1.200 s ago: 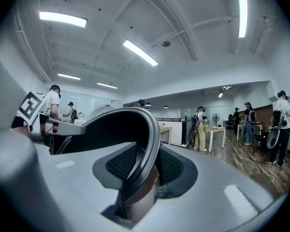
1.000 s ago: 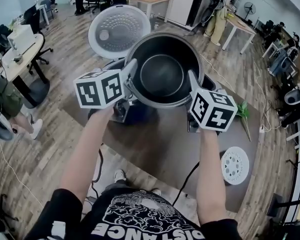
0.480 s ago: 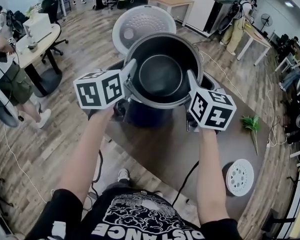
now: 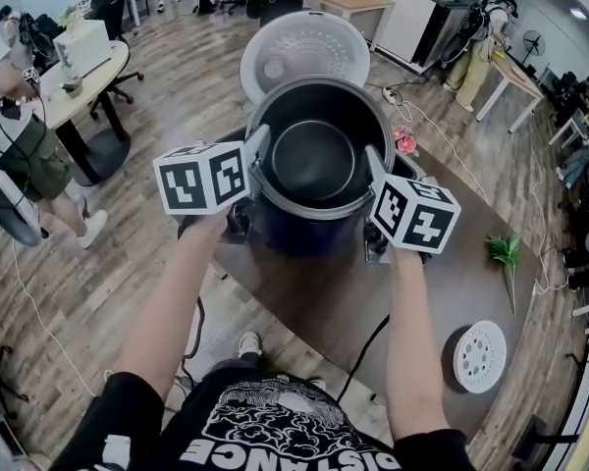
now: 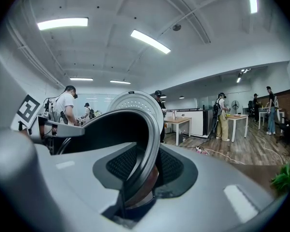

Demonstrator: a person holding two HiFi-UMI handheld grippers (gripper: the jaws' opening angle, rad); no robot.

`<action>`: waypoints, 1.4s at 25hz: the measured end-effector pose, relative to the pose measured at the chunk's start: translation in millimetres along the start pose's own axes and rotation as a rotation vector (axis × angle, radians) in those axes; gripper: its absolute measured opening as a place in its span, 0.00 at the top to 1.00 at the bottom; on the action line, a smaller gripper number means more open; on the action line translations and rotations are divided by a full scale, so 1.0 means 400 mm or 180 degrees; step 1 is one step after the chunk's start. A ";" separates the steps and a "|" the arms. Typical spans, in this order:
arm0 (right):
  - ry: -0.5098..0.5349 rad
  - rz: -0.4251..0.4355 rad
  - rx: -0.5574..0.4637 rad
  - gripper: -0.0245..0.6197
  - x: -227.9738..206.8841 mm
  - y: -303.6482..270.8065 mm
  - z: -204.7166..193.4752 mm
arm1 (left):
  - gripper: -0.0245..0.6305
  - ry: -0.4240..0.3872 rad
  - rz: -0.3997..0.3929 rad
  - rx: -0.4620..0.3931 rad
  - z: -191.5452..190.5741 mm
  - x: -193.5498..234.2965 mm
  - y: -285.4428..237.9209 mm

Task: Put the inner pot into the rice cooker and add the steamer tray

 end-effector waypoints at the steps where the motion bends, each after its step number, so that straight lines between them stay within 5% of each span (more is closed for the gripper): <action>1: -0.0016 -0.0014 0.0027 0.78 0.000 -0.006 -0.008 | 0.84 0.0009 -0.0002 0.0025 -0.005 0.007 -0.004; 16: -0.0213 -0.0304 0.0336 0.80 -0.021 -0.058 -0.125 | 0.84 0.0123 -0.0118 0.0419 -0.115 0.082 -0.081; 35: -0.0118 -0.0558 0.0767 0.77 -0.041 -0.074 -0.247 | 0.81 -0.0160 -0.0190 0.0794 -0.230 0.128 -0.120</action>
Point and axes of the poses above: the fingertips, and each gripper's own axes: y backward along the fingers, x to its left, z out of its top, the point moved 4 cm from there along y, backward along the fingers, and after that the axes turned 14 degrees about -x, right-handed, at the moved point
